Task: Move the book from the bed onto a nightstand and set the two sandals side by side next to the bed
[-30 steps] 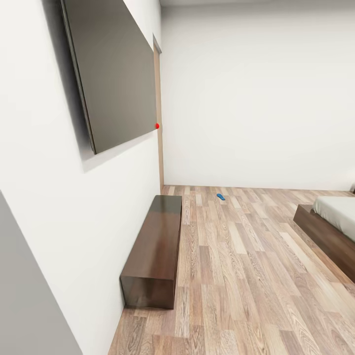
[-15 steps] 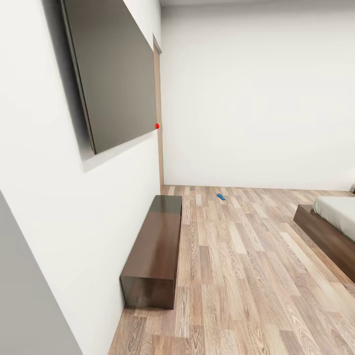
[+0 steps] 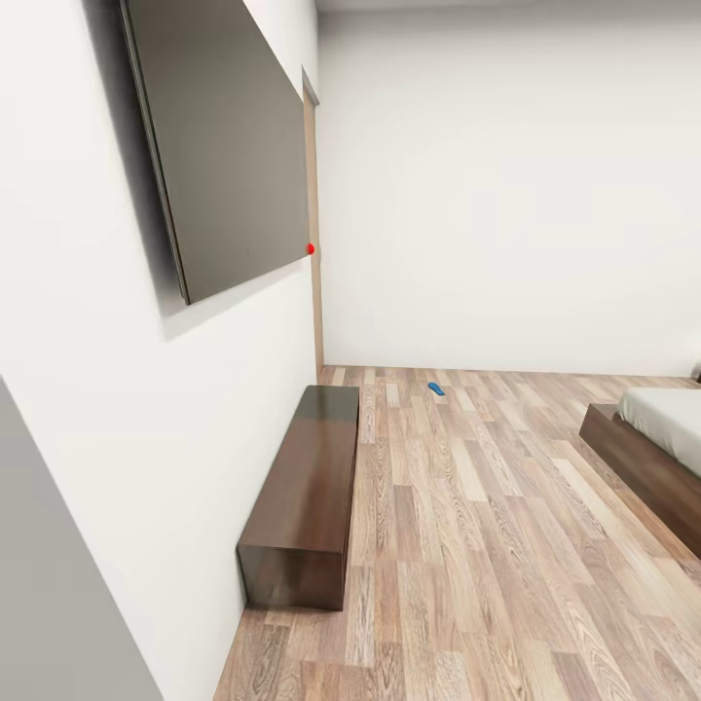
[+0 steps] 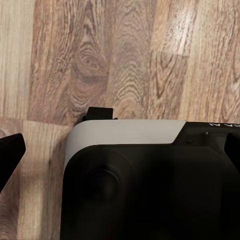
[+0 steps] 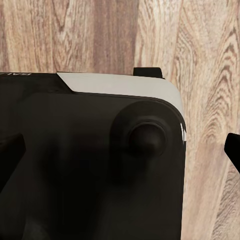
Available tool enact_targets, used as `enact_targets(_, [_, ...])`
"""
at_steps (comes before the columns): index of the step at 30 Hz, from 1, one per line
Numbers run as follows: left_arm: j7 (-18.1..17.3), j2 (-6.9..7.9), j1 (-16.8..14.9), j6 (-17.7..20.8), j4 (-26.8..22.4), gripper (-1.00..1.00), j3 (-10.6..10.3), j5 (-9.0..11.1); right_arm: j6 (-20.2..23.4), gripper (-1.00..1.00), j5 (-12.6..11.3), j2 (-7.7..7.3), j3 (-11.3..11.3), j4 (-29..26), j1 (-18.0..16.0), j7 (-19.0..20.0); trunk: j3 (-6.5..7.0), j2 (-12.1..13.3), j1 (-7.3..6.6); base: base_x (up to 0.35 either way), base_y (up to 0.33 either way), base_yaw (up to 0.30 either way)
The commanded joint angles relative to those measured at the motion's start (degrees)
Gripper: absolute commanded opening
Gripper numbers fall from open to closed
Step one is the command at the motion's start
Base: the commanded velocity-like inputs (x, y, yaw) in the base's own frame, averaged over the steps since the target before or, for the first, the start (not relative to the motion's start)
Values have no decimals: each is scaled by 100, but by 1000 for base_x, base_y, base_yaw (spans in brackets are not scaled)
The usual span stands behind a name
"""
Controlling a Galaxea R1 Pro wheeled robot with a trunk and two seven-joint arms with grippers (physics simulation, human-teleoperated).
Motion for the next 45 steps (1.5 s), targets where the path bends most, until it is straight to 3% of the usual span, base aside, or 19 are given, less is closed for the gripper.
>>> enact_targets(1, [-8,-2,-4,-18,5,100,29,10,-20,100,-4,0,-2,6,-4,14,-6,-3,0,0,0,0])
enact_targets(45, [-8,-2,-4,-18,5,100,29,10,-20,100,-4,0,-2,6,-4,14,-5,-3,0,0,0,0])
